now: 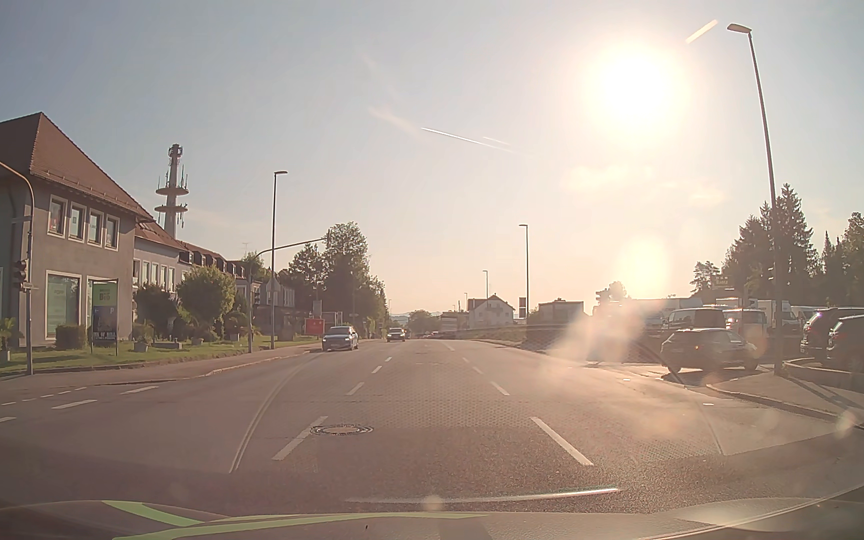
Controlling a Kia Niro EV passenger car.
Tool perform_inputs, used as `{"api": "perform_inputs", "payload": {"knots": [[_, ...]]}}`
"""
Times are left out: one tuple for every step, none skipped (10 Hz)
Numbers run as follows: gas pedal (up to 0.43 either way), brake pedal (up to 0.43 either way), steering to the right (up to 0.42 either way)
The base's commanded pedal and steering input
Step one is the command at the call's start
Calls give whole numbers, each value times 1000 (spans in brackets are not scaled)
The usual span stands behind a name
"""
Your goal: Follow the waypoints while adhering to traffic rules and regulations
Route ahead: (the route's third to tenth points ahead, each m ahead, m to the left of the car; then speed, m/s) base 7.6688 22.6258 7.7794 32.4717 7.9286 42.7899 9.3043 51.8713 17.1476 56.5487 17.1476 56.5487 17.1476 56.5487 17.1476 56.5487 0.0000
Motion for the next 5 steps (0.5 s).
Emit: {"api": "perform_inputs", "payload": {"knots": [[110,0,-47],[197,0,-111],[197,0,-164],[209,0,-226],[220,0,-279]]}}
